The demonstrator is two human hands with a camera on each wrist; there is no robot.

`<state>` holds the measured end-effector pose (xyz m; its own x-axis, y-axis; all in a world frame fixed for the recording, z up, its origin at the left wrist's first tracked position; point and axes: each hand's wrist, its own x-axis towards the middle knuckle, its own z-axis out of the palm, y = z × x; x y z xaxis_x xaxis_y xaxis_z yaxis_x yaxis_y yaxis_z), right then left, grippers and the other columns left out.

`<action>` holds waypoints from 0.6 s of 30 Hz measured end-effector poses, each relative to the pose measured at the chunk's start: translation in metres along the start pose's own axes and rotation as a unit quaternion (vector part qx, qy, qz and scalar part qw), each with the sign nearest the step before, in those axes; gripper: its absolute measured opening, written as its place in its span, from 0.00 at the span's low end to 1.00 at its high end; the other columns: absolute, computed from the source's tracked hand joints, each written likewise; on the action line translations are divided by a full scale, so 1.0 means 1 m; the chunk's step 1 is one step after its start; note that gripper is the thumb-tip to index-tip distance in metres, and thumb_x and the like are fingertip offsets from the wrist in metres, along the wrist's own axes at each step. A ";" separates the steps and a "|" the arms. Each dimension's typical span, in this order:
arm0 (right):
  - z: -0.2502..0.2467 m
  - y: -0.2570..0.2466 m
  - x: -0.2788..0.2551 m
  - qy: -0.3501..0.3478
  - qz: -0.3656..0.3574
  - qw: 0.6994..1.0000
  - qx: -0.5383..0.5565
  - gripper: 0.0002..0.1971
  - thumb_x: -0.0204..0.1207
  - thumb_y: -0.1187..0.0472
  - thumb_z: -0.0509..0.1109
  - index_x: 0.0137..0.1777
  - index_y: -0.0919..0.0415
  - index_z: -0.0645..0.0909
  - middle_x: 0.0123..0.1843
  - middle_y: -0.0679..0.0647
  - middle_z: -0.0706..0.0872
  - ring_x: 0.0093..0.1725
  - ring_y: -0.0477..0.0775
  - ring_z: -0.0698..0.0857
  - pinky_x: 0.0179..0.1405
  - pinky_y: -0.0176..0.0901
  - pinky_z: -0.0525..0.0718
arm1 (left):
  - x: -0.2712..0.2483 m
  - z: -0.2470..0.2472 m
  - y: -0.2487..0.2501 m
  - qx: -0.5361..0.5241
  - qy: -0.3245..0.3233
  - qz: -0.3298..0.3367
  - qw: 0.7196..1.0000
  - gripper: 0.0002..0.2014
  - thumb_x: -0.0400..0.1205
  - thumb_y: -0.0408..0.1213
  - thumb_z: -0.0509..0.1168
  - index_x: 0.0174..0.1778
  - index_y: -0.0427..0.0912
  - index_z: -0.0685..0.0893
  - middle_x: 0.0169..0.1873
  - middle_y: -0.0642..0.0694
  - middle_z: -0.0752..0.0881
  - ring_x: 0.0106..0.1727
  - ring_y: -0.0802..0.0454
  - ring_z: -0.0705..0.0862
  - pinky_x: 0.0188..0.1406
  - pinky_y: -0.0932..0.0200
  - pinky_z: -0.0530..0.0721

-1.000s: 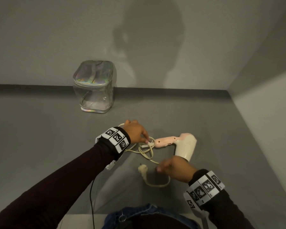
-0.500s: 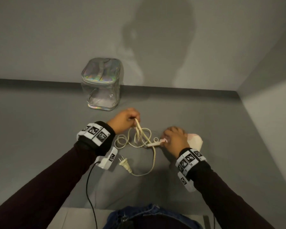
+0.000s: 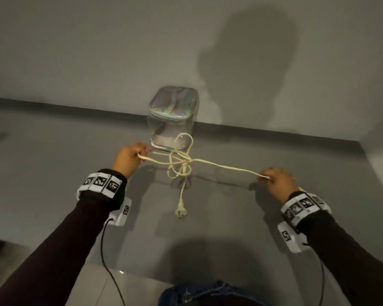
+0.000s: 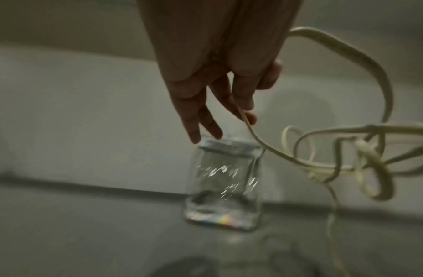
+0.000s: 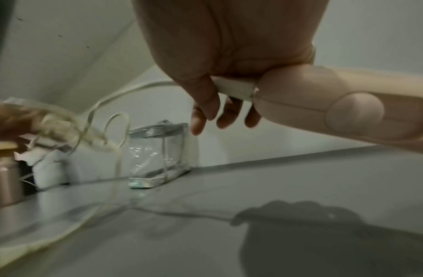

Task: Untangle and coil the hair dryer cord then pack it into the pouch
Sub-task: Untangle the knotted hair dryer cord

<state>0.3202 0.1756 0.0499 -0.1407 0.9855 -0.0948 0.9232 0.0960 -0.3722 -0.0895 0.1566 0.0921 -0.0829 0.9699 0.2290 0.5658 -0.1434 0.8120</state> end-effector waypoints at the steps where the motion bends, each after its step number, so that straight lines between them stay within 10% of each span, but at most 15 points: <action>1: -0.004 0.006 0.005 -0.004 0.023 1.000 -0.014 0.04 0.72 0.58 0.69 0.41 0.49 0.86 0.50 0.59 0.86 0.57 0.66 0.81 0.61 0.61 0.75 | -0.008 -0.008 -0.015 0.075 0.004 -0.038 0.996 0.23 0.67 0.18 0.58 0.14 0.50 0.75 0.43 0.43 0.89 0.49 0.50 0.85 0.49 0.71 0.75; 3: -0.006 0.012 0.013 0.001 0.073 0.996 -0.047 0.05 0.73 0.58 0.67 0.44 0.52 0.85 0.52 0.60 0.85 0.60 0.67 0.79 0.64 0.59 0.72 | -0.021 -0.023 -0.037 0.164 0.052 -0.139 0.975 0.17 0.69 0.21 0.59 0.17 0.45 0.74 0.43 0.29 0.86 0.47 0.35 0.84 0.48 0.57 0.75; 6: 0.002 0.002 0.017 -0.070 0.116 0.979 -0.151 0.09 0.74 0.55 0.63 0.48 0.51 0.84 0.58 0.56 0.83 0.63 0.63 0.77 0.70 0.63 0.66 | -0.029 -0.024 -0.046 -0.005 0.113 -0.199 0.974 0.21 0.71 0.18 0.54 0.17 0.46 0.73 0.36 0.27 0.86 0.35 0.45 0.87 0.43 0.55 0.77; 8: 0.014 -0.013 0.014 -0.128 0.108 0.965 -0.204 0.10 0.73 0.53 0.63 0.49 0.49 0.84 0.59 0.54 0.83 0.64 0.60 0.77 0.73 0.69 0.59 | -0.029 -0.010 -0.032 -0.142 0.093 -0.171 0.971 0.25 0.72 0.11 0.50 0.16 0.42 0.73 0.29 0.35 0.86 0.25 0.61 0.86 0.34 0.60 0.80; 13: 0.038 -0.047 0.002 -0.185 0.076 0.956 -0.215 0.12 0.73 0.56 0.64 0.55 0.47 0.81 0.62 0.53 0.83 0.68 0.60 0.76 0.75 0.77 0.44 | -0.023 0.028 0.018 -0.285 -0.011 -0.056 0.957 0.25 0.69 0.15 0.55 0.10 0.44 0.77 0.27 0.51 0.90 0.33 0.64 0.87 0.38 0.74 0.82; 18: 0.057 -0.121 -0.006 -0.122 -0.023 0.984 0.125 0.25 0.71 0.62 0.64 0.70 0.54 0.69 0.67 0.59 0.81 0.65 0.63 0.79 0.69 0.49 0.72 | -0.024 0.047 0.036 -0.265 -0.038 0.013 0.963 0.20 0.66 0.24 0.59 0.12 0.52 0.77 0.42 0.46 0.85 0.47 0.66 0.85 0.56 0.68 0.81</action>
<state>0.1892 0.1503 0.0427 -0.2909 0.9150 -0.2795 0.8009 0.0731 -0.5943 -0.0285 0.1370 0.0906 -0.0019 0.9734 0.2292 0.0667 -0.2285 0.9712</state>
